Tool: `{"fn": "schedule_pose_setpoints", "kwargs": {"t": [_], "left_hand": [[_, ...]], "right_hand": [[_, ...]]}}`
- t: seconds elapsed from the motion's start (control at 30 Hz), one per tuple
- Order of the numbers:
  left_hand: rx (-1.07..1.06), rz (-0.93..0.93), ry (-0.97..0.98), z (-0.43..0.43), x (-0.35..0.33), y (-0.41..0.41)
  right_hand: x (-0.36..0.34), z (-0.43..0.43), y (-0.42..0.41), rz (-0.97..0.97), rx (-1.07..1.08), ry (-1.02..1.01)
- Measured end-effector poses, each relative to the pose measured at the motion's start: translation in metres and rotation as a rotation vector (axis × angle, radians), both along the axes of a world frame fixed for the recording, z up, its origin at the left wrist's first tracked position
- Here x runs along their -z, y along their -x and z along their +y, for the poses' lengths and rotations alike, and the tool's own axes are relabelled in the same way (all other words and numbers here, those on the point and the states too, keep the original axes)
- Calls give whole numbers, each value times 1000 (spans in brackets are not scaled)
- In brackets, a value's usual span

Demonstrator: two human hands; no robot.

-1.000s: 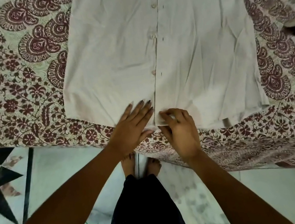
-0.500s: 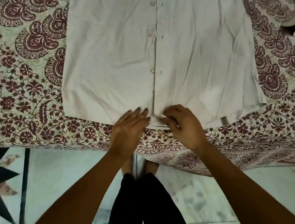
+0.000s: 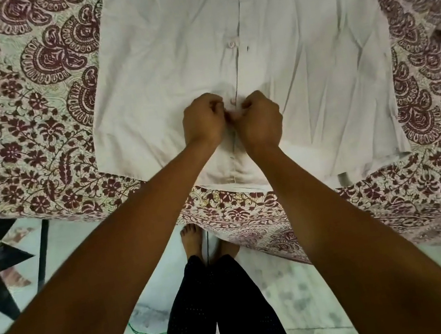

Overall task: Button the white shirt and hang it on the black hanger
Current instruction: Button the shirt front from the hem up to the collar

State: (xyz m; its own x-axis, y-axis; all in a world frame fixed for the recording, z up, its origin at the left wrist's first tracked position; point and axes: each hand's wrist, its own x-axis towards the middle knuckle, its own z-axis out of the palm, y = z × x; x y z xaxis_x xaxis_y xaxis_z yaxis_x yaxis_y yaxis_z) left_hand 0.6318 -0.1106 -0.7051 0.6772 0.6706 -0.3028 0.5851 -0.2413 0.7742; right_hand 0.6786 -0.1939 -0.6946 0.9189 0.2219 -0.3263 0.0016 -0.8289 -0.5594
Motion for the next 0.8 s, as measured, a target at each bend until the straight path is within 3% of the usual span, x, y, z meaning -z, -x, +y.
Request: {"fn": "schedule_pose_setpoints", "kwargs": {"t": [0.23,0.43,0.57,0.67,0.8], "left_hand": [[58,73,-14,2,1,-14],[146,134,-70,5,-3,-26],[185,137,-103,6,-10,-34],[207,156,-38,10,-12,-38],[183,121,199,17,-10,-38]], "right_hand": [[0,-2,-7,31,79,-64],[8,-20,-17,316,293,-451],[-3,-31,-25,528,307,-664],[-6,-33,-31,647,337,-702],[0,-35,-31,702,365,-741]]}}
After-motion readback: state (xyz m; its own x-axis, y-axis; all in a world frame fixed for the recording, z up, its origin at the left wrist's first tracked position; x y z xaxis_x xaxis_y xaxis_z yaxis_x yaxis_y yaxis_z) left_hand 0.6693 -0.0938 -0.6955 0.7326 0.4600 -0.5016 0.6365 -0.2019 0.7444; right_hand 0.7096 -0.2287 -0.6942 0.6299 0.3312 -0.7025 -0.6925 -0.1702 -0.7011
